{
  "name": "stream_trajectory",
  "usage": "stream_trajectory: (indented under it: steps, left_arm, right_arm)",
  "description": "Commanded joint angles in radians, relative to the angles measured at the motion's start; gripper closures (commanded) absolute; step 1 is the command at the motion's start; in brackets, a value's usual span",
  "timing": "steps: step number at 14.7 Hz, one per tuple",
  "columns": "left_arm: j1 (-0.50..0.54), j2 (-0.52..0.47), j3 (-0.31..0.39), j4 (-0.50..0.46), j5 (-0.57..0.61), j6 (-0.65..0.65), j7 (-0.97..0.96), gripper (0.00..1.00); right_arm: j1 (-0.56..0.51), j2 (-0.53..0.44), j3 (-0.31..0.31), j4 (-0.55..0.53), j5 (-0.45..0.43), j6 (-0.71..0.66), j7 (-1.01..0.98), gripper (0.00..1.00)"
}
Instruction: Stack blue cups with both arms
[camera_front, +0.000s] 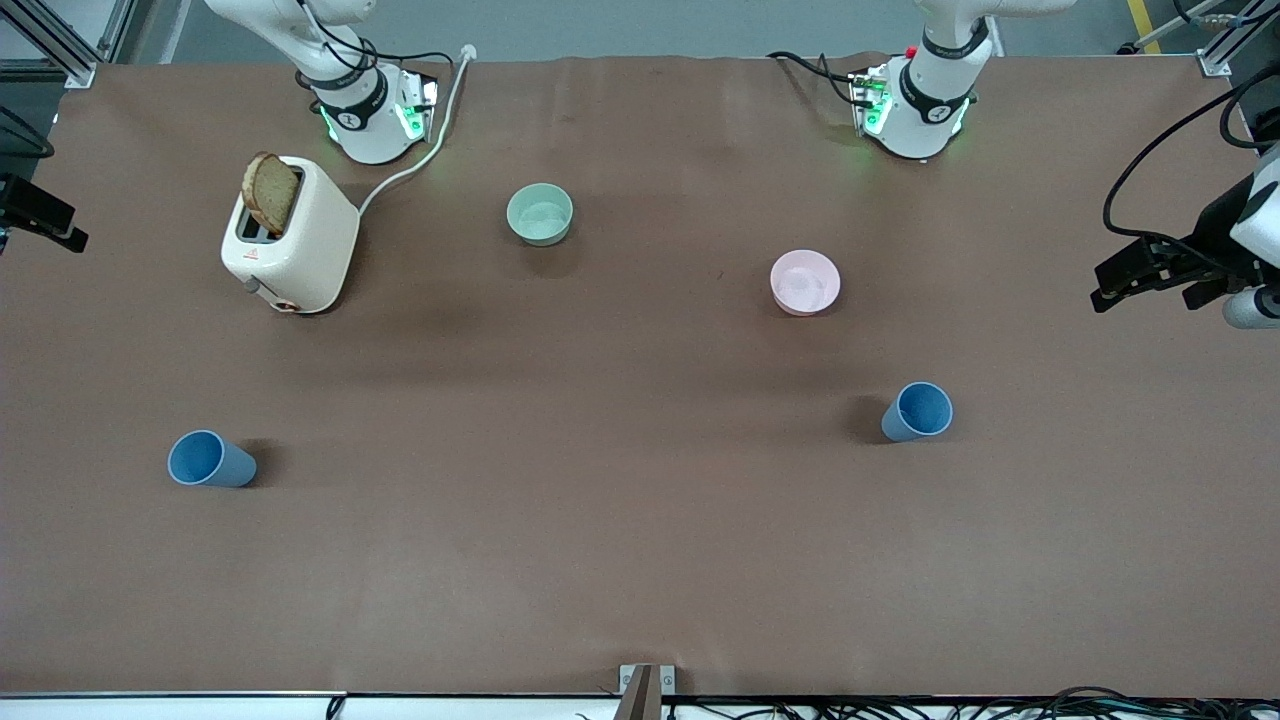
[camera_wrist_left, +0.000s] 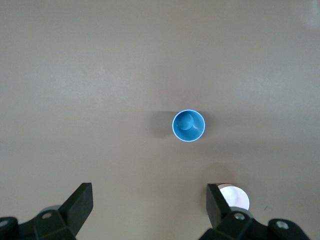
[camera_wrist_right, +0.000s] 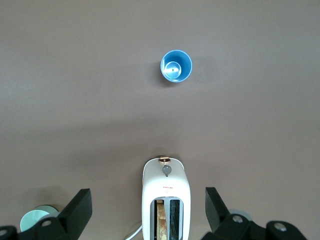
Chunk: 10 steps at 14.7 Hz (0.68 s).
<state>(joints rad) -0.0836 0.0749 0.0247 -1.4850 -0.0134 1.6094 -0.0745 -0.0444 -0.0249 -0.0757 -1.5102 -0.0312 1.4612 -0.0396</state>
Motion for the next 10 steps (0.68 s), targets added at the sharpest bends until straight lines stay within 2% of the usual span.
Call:
stream_trajectory:
  steps: [1,10]
  left_arm:
    - [-0.002,-0.021,0.004,0.002,-0.010,-0.029,0.021,0.00]
    - [-0.008,-0.024,0.000,0.005,-0.011,-0.031,0.001,0.00]
  right_arm:
    - [-0.014,0.002,0.007,0.005,0.014,0.002,0.015,0.00]
    - [-0.011,0.002,0.005,0.007,0.011,0.010,0.015,0.00]
